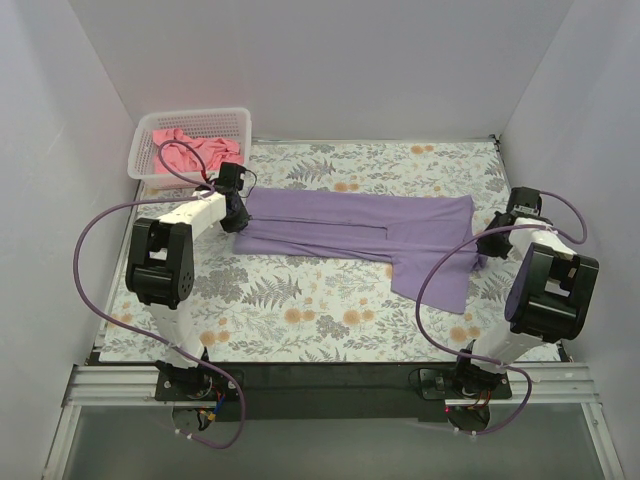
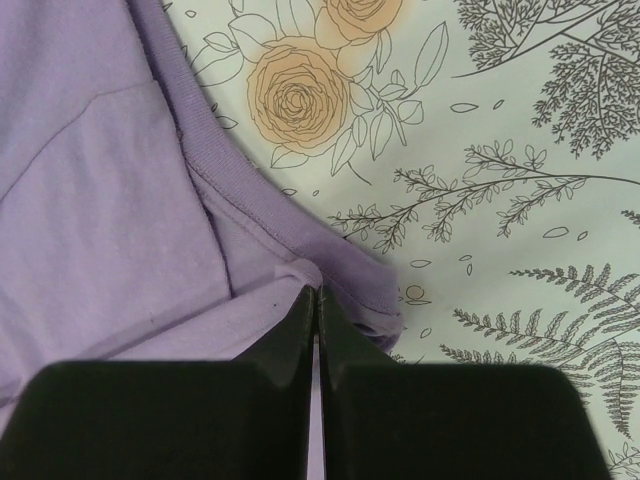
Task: Fold and stack the t-shirts
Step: Fold the tshirt
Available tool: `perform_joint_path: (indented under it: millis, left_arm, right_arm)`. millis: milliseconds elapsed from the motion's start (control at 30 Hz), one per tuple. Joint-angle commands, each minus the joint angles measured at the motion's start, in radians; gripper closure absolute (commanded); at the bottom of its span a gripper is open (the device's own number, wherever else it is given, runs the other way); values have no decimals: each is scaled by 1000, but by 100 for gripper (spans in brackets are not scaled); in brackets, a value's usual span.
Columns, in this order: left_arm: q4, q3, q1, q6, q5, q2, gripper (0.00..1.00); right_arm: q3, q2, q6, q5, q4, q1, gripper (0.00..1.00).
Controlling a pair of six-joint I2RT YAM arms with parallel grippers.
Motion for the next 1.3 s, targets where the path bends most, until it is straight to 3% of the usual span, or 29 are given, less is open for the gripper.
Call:
perform_joint_path:
  millis: [0, 633, 767, 967, 1000, 1100, 1267]
  left_arm:
    - [0, -10, 8, -20, -114, -11, 100]
    - [0, -19, 8, -35, -111, 21, 100]
    - [3, -24, 8, -34, -112, 15, 89]
    - [6, -27, 7, -17, -65, -19, 75]
    - [5, -28, 4, -17, -63, -31, 73]
    - [9, -50, -8, -14, -71, -95, 58]
    - [0, -73, -27, -9, -89, -229, 44]
  right_arm:
    - [49, -24, -19, 39, 48, 3, 99]
    - [113, 40, -11, 12, 90, 31, 99]
    - [126, 67, -24, 24, 91, 35, 99]
    - [132, 16, -62, 36, 77, 51, 77]
    - [132, 2, -66, 44, 64, 57, 69]
    - [121, -65, -82, 99, 34, 87, 56]
    - [55, -194, -85, 156, -25, 147, 48]
